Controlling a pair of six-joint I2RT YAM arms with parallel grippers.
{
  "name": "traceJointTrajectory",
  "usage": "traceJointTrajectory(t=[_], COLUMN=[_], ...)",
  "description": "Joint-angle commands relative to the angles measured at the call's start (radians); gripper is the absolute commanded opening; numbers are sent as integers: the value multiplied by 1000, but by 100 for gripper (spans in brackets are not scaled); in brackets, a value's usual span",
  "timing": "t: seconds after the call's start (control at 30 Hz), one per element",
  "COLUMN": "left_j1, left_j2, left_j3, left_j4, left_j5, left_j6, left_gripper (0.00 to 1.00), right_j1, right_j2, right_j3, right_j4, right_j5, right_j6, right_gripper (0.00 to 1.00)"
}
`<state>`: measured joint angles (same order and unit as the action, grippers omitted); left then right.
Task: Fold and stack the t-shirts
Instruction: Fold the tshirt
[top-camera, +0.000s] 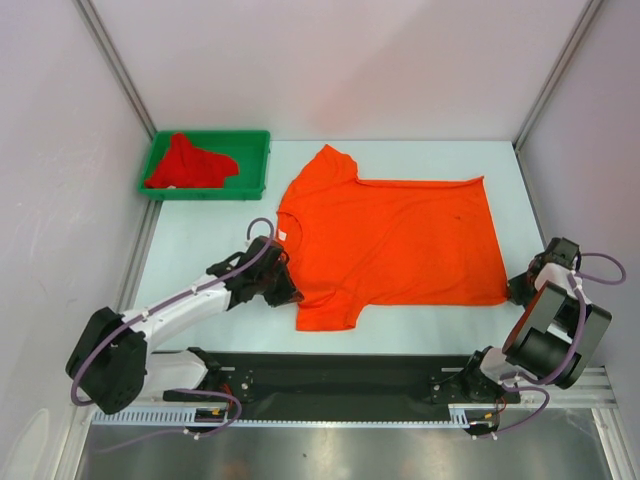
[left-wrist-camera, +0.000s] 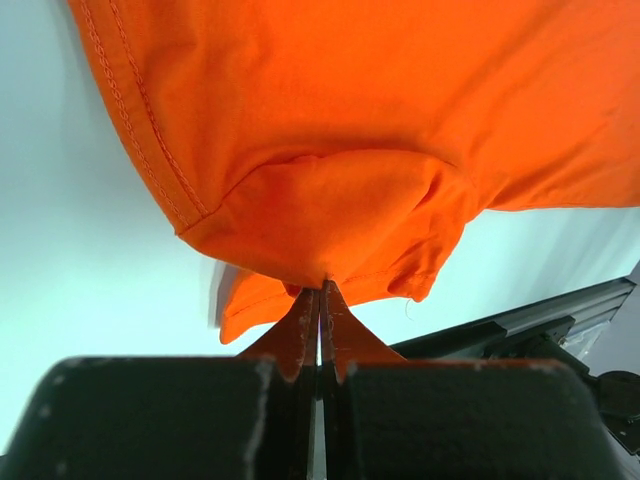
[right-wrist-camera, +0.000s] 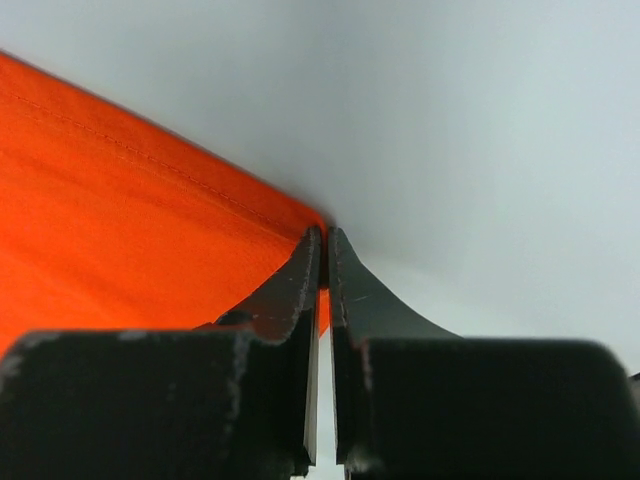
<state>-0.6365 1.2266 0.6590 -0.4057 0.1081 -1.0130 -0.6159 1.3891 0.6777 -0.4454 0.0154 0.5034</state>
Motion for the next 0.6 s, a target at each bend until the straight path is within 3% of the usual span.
traceJointTrajectory(t=[0.0, 0.27, 0.57], left_j1=[8, 37, 113], left_j2=[-55, -32, 94], left_j3=[5, 143, 237], left_j4=[16, -5, 25], left_j5=[-18, -103, -78], left_j6=[-6, 82, 108], left_gripper=[0, 0, 0], right_j1=[10, 71, 143], right_j2=[-15, 19, 139], right_j3=[14, 153, 328], right_j4=[-91, -139, -179], right_j5=[52, 83, 90], right_j6=[-11, -11, 0], right_gripper=[0, 0, 0])
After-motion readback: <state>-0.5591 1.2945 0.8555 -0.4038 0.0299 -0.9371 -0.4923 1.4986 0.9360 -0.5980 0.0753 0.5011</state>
